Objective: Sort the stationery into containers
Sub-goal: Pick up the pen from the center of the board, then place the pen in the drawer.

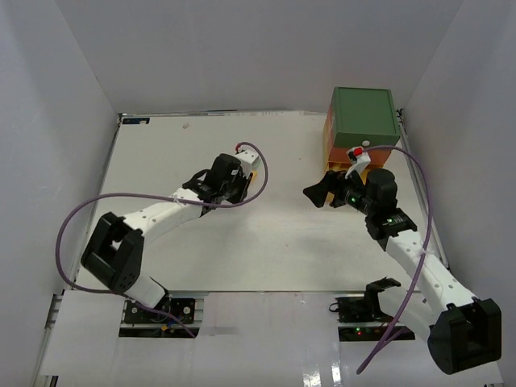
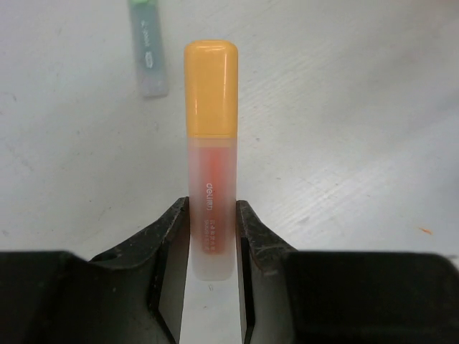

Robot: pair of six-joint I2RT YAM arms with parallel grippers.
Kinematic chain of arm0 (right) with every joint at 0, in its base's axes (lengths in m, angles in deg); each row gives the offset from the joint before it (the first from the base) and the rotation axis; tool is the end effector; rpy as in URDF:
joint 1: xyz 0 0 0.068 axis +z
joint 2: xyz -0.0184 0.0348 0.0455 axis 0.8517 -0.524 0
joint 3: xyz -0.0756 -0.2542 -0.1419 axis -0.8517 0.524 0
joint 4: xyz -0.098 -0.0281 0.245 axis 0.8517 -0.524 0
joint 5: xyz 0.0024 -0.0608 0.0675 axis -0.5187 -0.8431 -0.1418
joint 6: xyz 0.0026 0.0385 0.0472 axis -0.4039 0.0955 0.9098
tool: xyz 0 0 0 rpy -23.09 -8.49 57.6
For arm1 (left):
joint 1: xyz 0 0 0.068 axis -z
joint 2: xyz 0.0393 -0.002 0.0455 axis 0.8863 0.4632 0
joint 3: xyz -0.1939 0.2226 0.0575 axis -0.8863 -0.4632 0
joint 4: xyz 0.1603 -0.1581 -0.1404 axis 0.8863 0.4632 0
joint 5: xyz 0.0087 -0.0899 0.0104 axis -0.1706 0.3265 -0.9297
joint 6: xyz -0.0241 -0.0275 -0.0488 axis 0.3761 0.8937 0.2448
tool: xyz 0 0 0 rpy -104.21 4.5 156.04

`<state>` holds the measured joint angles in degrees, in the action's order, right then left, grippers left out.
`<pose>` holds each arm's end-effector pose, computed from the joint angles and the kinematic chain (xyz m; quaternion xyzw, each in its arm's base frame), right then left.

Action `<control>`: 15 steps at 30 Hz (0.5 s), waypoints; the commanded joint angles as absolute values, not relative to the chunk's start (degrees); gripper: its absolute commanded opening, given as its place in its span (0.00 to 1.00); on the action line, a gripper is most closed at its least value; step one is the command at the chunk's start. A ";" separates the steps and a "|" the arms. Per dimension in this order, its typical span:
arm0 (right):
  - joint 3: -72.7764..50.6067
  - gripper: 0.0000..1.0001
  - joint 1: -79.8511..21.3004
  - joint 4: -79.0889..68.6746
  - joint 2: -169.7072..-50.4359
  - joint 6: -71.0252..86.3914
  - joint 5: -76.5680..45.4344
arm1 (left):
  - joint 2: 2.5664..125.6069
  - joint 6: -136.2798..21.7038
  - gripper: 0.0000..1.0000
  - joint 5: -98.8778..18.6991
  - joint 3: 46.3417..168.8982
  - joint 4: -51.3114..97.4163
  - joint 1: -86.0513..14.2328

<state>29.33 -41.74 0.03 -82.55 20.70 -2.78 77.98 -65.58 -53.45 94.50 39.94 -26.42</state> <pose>0.2013 0.0768 0.2999 -0.0880 0.7767 0.3228 0.5337 0.2826 -0.2002 0.2481 0.2436 0.8905 -0.0897 0.3736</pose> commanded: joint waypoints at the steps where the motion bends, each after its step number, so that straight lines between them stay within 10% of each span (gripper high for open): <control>1: 25.10 0.93 -38.63 -1.18 -85.49 23.36 0.87 | 69.20 -73.25 0.17 -44.06 91.01 35.97 -25.41; 15: 13.67 0.98 -26.32 0.66 -98.59 29.52 -0.88 | 57.94 -82.40 0.17 -33.59 82.83 32.63 -22.77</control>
